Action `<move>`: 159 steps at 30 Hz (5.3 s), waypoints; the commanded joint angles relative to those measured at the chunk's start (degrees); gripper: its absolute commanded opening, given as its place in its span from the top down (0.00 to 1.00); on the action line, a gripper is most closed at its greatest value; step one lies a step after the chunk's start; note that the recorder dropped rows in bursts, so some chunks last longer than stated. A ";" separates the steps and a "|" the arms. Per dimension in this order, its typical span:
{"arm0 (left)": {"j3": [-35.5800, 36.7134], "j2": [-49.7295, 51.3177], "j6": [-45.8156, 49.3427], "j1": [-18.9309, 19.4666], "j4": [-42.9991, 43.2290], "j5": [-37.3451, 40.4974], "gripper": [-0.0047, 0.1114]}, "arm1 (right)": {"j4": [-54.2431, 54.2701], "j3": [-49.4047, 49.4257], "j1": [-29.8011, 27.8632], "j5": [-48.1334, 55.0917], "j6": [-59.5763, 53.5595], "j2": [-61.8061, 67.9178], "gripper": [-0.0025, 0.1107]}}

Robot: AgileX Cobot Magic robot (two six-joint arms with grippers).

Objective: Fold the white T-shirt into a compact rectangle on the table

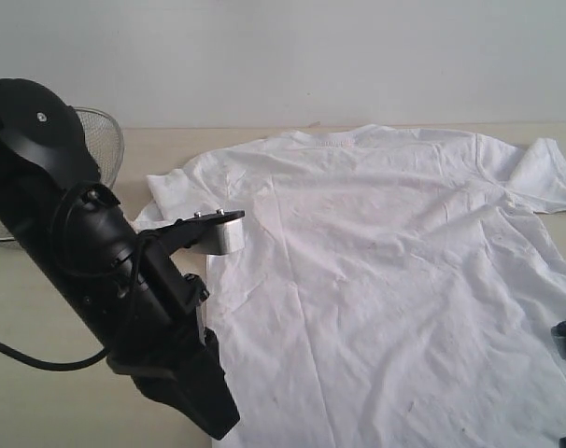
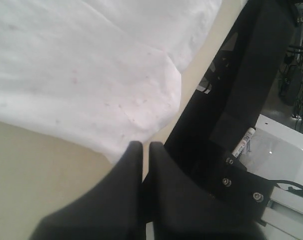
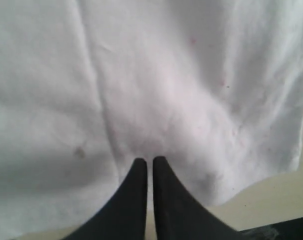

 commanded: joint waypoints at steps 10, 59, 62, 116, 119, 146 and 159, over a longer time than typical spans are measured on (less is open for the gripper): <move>0.24 -0.38 0.40 -0.32 0.41 0.30 0.92 | 53.19 -0.18 4.63 -5.97 -43.84 -9.77 0.98; 0.24 -3.12 -4.54 0.58 4.09 -2.90 0.92 | 62.03 -15.68 29.32 -12.38 -47.39 13.71 0.98; 0.24 -5.15 -4.81 1.52 4.09 -3.57 0.92 | 62.11 -15.68 29.32 -12.02 -47.39 14.90 0.98; 0.24 -15.39 -7.18 6.07 8.39 -3.93 0.92 | 68.93 -23.46 38.01 -14.88 -48.10 22.19 0.98; 0.24 -15.63 -7.40 6.07 8.44 -4.48 0.92 | 69.76 -24.16 38.64 -14.39 -47.96 22.70 0.98; 0.24 -20.13 -10.41 6.07 12.28 -8.41 0.92 | 76.00 -27.20 38.50 -12.82 -51.49 21.55 0.98; 0.24 -20.13 -11.05 6.07 12.27 -8.18 0.92 | 71.51 -28.27 3.31 -8.04 -47.69 3.83 0.98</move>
